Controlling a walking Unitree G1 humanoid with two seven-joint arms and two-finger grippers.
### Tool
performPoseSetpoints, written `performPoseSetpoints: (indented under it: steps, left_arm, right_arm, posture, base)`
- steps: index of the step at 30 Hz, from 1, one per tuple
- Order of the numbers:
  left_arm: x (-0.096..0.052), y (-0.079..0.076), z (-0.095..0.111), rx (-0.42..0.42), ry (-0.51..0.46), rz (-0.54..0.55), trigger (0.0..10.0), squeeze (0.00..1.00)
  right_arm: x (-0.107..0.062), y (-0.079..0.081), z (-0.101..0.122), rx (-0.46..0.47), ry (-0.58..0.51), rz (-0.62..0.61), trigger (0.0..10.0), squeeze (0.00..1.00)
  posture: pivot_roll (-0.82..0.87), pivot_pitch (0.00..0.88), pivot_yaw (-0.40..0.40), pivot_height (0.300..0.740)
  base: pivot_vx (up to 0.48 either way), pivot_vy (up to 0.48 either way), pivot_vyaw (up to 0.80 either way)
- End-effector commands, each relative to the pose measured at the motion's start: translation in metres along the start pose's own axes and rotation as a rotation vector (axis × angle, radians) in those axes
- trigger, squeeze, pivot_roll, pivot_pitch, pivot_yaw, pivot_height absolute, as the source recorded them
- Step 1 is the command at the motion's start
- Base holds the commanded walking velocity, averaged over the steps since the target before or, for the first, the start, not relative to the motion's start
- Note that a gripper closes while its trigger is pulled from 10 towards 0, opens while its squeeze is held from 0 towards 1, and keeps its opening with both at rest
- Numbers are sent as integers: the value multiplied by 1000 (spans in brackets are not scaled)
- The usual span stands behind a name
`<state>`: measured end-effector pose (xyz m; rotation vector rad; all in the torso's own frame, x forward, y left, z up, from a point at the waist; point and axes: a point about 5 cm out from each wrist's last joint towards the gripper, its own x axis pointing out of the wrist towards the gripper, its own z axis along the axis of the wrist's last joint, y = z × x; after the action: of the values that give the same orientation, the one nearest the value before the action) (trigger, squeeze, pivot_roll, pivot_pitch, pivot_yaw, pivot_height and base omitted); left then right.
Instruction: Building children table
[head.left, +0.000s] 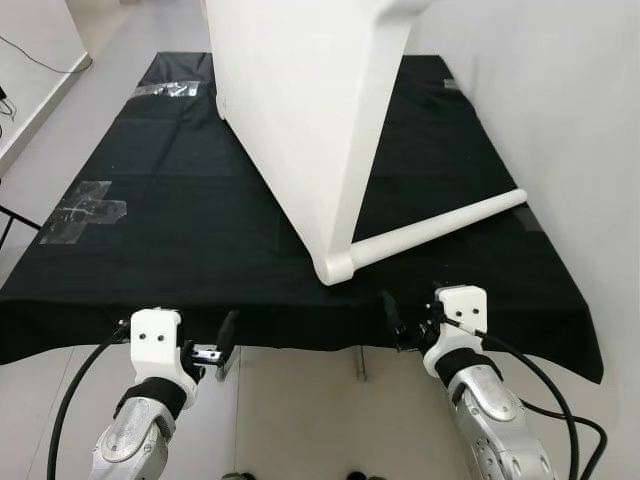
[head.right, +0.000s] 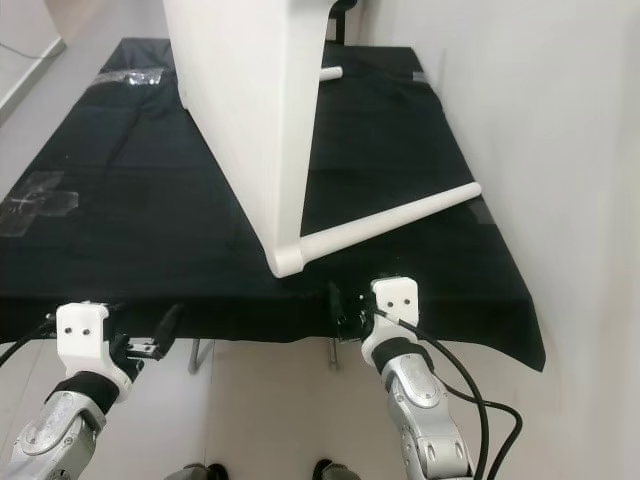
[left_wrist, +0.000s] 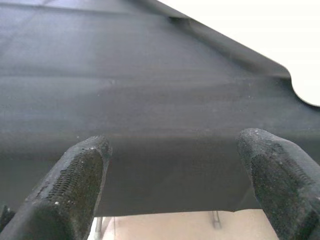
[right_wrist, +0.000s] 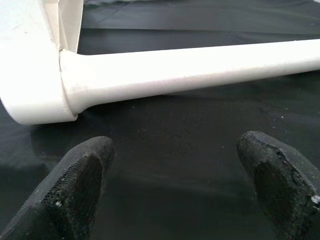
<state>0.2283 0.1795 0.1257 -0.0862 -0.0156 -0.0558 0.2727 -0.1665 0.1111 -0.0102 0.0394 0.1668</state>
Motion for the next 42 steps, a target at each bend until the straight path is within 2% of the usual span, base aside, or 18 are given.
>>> performPoseSetpoints:
  steps: [1, 13, 42]
  left_arm:
    - [-1, 3, -9, 18, 23, 24, 10000, 0]
    - [9, 2, -14, 42, 2, 31, 10000, 0]
    - [8, -1, -16, 27, -18, 31, 10000, 0]
  right_arm:
    - [1, -3, -3, 11, 0, -17, 10000, 0]
    - [8, -8, -5, 39, -7, -50, 10000, 0]
    - [9, -13, -3, 14, -6, -45, 10000, 0]
  posture:
    - [72, 105, -41, 740]
    - [56, 112, -38, 740]
    - [48, 147, -57, 740]
  base:
    - [0, 0, 0]
    - [0, 0, 0]
    - [0, 0, 0]
